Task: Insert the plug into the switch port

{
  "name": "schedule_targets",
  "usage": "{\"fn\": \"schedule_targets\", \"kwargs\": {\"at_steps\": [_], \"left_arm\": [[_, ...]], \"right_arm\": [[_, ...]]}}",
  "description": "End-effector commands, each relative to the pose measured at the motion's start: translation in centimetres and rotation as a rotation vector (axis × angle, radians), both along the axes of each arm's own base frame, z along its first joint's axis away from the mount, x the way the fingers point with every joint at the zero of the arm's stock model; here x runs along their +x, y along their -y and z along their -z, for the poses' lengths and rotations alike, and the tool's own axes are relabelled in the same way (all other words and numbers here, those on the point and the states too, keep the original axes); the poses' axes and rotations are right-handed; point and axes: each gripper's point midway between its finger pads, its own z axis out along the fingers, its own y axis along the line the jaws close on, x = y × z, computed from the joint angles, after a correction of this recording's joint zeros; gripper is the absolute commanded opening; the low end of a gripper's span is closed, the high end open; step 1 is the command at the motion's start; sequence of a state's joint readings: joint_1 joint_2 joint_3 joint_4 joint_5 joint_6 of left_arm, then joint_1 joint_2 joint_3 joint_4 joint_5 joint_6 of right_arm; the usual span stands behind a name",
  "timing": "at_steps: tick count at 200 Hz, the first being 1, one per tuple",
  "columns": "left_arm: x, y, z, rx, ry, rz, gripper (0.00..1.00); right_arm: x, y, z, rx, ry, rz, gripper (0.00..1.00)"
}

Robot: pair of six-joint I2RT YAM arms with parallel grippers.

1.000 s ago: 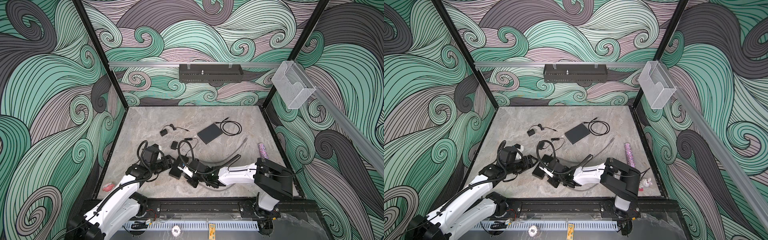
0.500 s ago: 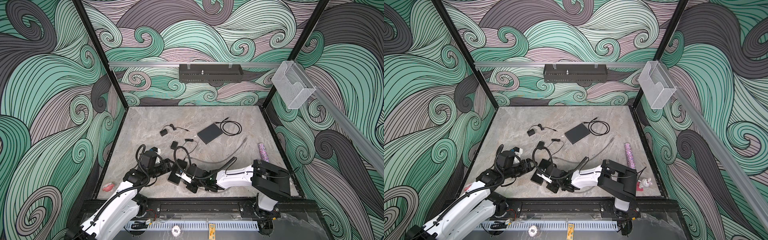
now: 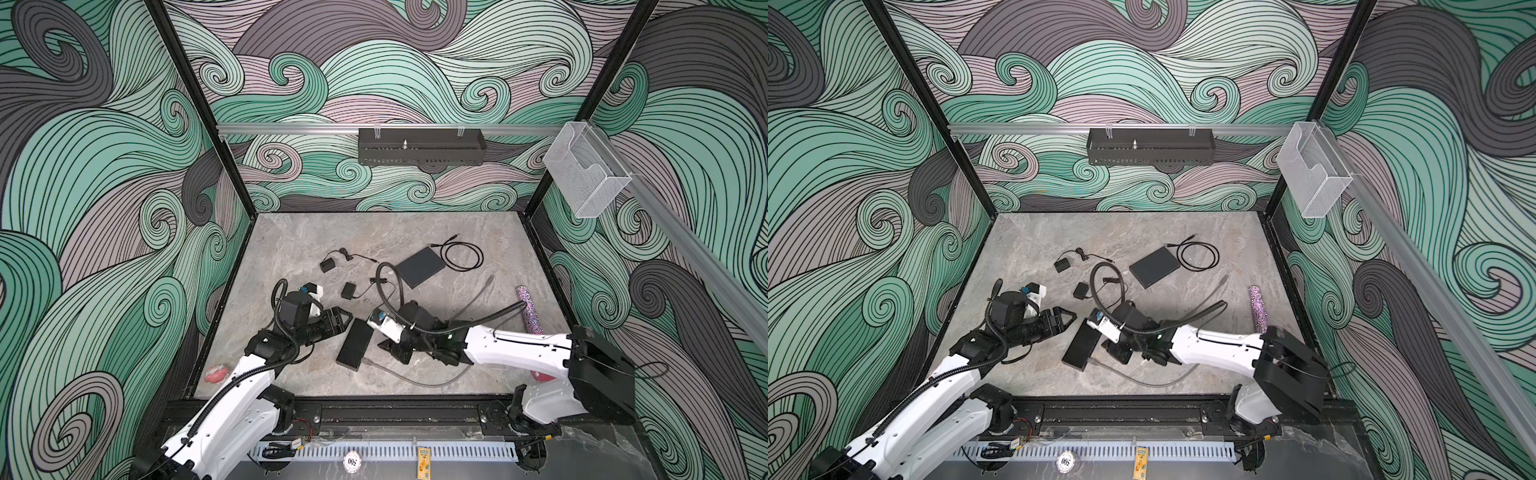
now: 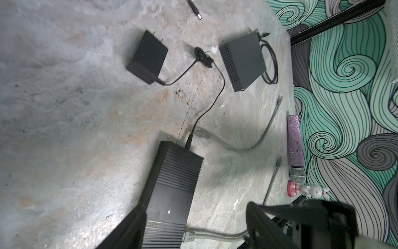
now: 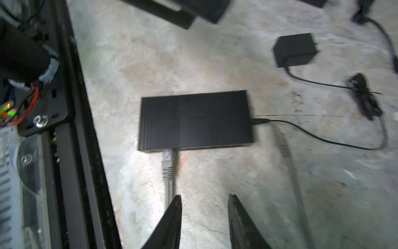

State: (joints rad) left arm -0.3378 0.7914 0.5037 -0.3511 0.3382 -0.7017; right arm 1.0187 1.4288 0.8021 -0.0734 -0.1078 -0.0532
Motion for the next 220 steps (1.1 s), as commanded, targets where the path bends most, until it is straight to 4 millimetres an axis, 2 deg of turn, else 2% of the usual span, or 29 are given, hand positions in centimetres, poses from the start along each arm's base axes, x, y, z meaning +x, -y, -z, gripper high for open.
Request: {"fn": "schedule_targets", "kwargs": {"at_steps": [1,22,55,75,88,103,123,166,185,220], "left_arm": [[1.2,0.4,-3.4,-0.022,0.077,0.038,0.76],[1.9,0.5,-6.2,-0.032,0.140,0.050,0.76],[2.2,0.4,-12.6,0.013,0.312,0.094,0.76],[2.1,-0.4,-14.8,0.107,0.392,0.121,0.88],[2.2,-0.8,-15.0,0.163,0.413,0.131,0.99],[2.5,-1.1,-14.4,0.201,0.418,0.131,0.99],[2.6,-0.6,-14.0,0.181,0.421,0.155,0.99],[2.3,0.0,-13.5,0.161,0.407,0.189,0.98],[2.2,0.2,-13.2,0.149,0.401,0.204,0.97],[2.1,0.1,-13.4,0.156,0.408,0.200,0.97]], "right_arm": [[1.8,2.0,-1.3,0.036,-0.053,0.039,0.40],[4.8,4.0,-1.4,0.034,-0.063,0.126,0.41],[8.0,6.1,-0.2,-0.002,-0.148,0.216,0.38],[9.6,7.1,0.6,-0.014,-0.200,0.285,0.38],[10.4,7.3,0.8,-0.012,-0.224,0.313,0.37],[10.8,7.5,1.7,-0.046,-0.247,0.330,0.35],[11.2,7.4,2.6,-0.093,-0.278,0.320,0.33],[11.6,8.0,4.2,-0.172,-0.277,0.297,0.34],[11.2,7.6,4.9,-0.189,-0.302,0.242,0.34],[9.3,5.7,6.0,-0.178,-0.349,0.101,0.35]]}}
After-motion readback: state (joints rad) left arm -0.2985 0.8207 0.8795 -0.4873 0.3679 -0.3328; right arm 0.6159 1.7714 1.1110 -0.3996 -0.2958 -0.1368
